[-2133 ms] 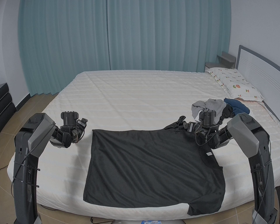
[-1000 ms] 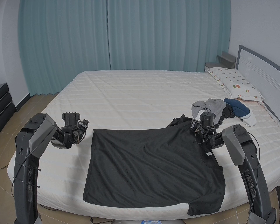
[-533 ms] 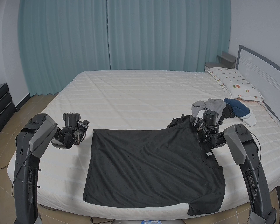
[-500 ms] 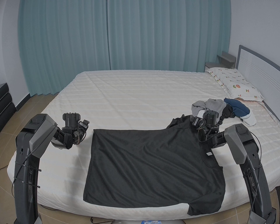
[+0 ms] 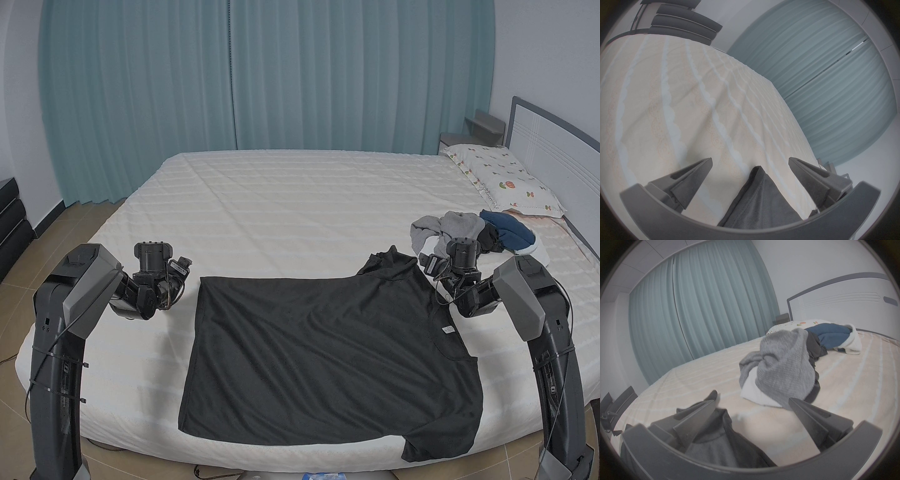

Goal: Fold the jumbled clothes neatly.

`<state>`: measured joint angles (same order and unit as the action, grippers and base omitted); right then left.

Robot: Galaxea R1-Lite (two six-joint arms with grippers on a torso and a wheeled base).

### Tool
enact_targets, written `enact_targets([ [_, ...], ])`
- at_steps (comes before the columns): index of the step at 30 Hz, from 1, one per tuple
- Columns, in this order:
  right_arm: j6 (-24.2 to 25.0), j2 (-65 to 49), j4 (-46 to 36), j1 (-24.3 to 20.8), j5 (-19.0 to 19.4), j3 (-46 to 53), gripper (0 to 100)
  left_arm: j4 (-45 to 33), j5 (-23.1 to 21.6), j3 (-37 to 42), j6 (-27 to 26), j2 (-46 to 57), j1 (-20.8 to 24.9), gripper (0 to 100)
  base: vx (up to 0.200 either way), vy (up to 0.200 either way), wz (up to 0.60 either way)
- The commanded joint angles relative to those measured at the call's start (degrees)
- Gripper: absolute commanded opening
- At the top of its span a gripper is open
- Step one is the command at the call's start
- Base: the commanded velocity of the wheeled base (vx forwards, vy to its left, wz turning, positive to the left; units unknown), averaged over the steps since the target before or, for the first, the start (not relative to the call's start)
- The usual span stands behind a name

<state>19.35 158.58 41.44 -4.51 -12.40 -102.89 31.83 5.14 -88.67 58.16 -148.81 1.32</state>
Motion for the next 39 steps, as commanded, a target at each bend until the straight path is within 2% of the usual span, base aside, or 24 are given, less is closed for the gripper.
enact_targets([
  [1,0.2,-2.7,0.2,-0.2,0.1,5.0,100,0.0,0.0,0.3,0.0,0.2,0.0,100,0.000,0.000,0.00],
  [6,0.7,-8.3,0.5,-0.1,0.1,13.4,100,0.9,0.0,4.6,-1.1,3.2,0.3,100,0.000,0.000,0.00],
  [12,6.4,-19.8,4.3,-0.2,0.7,29.5,100,5.9,-0.1,9.3,-1.7,6.3,1.8,100,0.000,0.000,0.00],
  [14,7.3,-22.7,4.4,-0.3,2.1,34.1,100,7.0,-0.2,11.1,-1.9,8.0,2.1,100,0.000,0.000,0.00],
  [15,9.0,-26.4,4.5,-0.5,4.7,39.9,100,7.8,-0.5,13.2,-2.7,10.1,2.3,100,0.000,0.000,0.00],
  [18,12.1,-32.8,5.6,-1.3,9.2,49.6,100,8.2,-0.7,15.7,-3.9,12.8,2.6,100,0.000,0.000,0.00],
  [24,13.3,-38.3,13.4,-3.0,13.1,65.6,100,8.2,-0.7,21.3,-4.0,16.2,3.6,100,0.000,0.000,0.00],
  [29,15.6,-38.9,23.9,-5.2,14.5,76.7,100,10.1,-3.5,34.3,-4.1,22.0,4.5,100,0.000,0.000,0.00],
  [30,17.4,-38.9,27.6,-6.0,15.4,80.4,100,12.4,-5.6,40.2,-4.0,24.7,4.7,100,0.000,0.000,0.00],
  [32,19.3,-38.6,31.9,-6.4,17.1,84.3,100,16.6,-8.0,47.3,-4.1,27.2,5.1,100,0.000,0.000,0.00],
  [36,21.8,-38.2,35.9,-6.5,19.2,88.1,100,23.5,-9.2,56.0,-4.1,28.9,5.8,100,0.000,0.000,0.00],
  [39,25.1,-37.9,37.2,-6.7,20.9,90.5,100,29.3,-9.4,63.1,-4.1,29.4,7.2,100,-0.200,0.000,0.00],
])
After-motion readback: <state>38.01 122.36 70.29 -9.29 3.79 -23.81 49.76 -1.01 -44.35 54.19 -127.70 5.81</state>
